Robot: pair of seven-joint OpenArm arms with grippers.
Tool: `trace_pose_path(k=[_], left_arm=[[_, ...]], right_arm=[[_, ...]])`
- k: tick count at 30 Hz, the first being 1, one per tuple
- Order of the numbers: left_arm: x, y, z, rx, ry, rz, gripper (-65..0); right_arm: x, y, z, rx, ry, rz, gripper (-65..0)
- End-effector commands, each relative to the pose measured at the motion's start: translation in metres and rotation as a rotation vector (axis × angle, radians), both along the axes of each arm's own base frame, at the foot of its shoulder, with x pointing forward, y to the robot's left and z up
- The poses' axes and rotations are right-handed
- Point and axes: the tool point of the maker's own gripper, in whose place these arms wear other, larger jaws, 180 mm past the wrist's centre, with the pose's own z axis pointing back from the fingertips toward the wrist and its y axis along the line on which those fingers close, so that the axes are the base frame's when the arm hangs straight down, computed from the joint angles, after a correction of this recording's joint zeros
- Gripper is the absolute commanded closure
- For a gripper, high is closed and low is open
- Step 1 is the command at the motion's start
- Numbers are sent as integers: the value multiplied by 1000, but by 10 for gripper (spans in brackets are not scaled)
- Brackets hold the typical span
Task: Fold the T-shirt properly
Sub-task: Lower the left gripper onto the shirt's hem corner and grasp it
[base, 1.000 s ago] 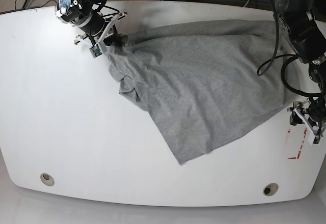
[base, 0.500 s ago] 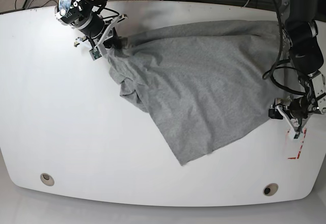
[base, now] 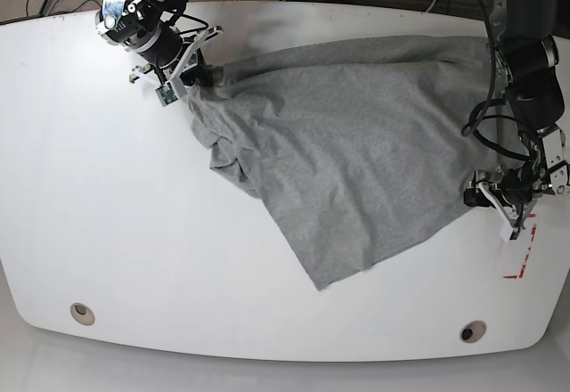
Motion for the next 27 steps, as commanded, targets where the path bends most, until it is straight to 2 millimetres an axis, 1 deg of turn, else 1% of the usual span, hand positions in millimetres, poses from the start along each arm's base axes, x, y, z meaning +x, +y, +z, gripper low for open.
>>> trace_pose_path(k=[1,3,4,6,10,12,16,19,21,24,27], left_arm=[[-2,6,2,21,21,-5,-372],[-11,6,-7,23,46,-7,-358],[-14,6,-9,24,51,-7,-335],[-17,6,-12,24,59,-7,-260],[-18,6,-13,24,60,-7,-74],[-18,6,-14,24,63,-8,0],[-18,6,-13,20,59,-3,0],[-16,8,-7,30,35,-3,0],[-15,15,2,50,0,7,0],[-23,30,13,82,-26,38,0],[-26,42,31,127,-53,62,0]], right_arm=[[7,0,11,14,-46,-1,-14],[7,0,12,14,-48,-1,-14],[7,0,12,14,-48,-1,-14],[8,0,12,16,-48,-1,-14],[8,1,12,17,-48,-1,-14],[9,1,13,17,-53,-1,-14],[12,0,14,16,-60,-1,-14],[13,0,15,16,-62,-1,-14],[13,0,15,16,-62,-1,-14],[13,0,15,16,-62,-1,-14],[15,0,15,14,-66,-1,-13]])
